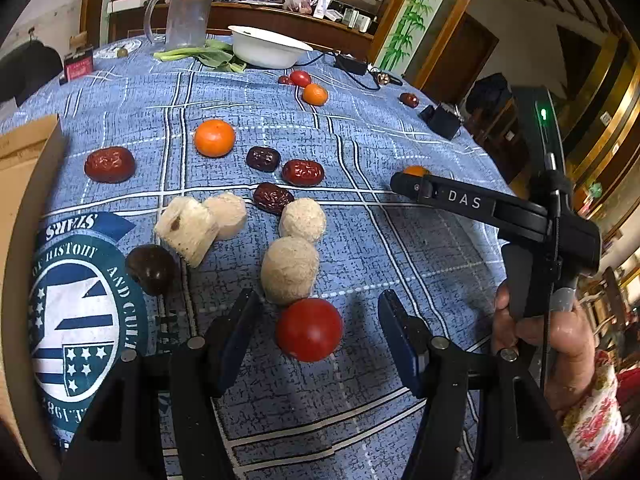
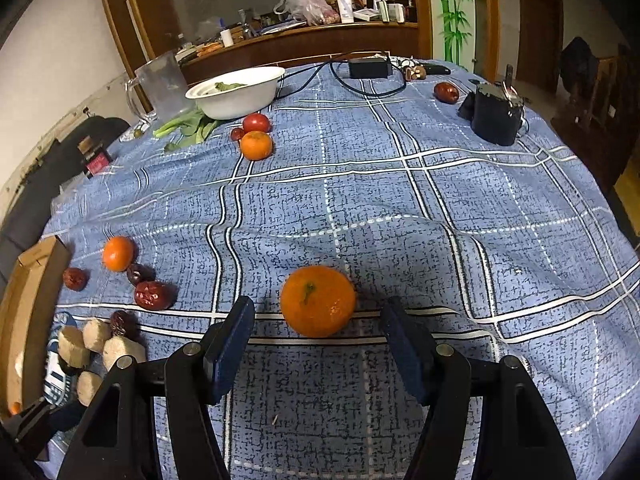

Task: Organize fruits
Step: 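Grasp a red tomato with the left tool while the right tool grasps a tangerine, then carry the tomato and tangerine into the cardboard tray and open both tools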

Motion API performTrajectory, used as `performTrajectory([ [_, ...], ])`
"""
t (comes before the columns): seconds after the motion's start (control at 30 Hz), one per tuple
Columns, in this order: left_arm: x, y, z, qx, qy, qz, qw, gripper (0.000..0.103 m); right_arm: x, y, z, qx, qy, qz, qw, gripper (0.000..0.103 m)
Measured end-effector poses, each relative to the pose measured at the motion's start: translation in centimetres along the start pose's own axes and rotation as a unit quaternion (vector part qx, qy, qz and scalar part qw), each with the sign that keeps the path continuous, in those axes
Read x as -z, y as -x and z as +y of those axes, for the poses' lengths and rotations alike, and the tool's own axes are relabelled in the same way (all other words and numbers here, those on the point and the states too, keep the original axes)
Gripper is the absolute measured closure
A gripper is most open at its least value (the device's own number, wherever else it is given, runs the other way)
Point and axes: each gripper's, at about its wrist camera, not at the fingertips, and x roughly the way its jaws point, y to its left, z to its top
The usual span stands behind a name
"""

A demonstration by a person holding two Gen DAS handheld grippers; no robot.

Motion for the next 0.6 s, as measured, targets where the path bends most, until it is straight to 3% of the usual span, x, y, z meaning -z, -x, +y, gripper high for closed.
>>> performTrajectory([
  [0.2,0.1,-0.4,-1.3,-0.058,-0.032,0.007,0.9977,0.052,0.1,0.0,0.5,0.001,0.013,-0.001,1.0,0.045],
  [0.3,0.2,-0.4,-1.2,-0.081,-0.032,0.005,0.9962,0.067,0.2,0.1,0.5,0.003,0.015,-0.003,1.0,0.055],
  [0.33,0.2,-0.3,-1.1,-0.077,-0.029,0.003,0.9966,0.073,0.2,0.1,0.5,0.004,0.014,-0.004,1.0,0.059],
  [0.37,0.2,-0.3,-0.9,-0.074,-0.026,0.003,0.9969,0.073,0.2,0.1,0.4,0.004,0.011,-0.004,1.0,0.065],
  [0.6,1.4,2.4,0.1,-0.06,-0.003,-0.025,0.9979,0.074,0.2,0.5,-0.2,-0.008,-0.002,-0.014,1.0,0.065],
])
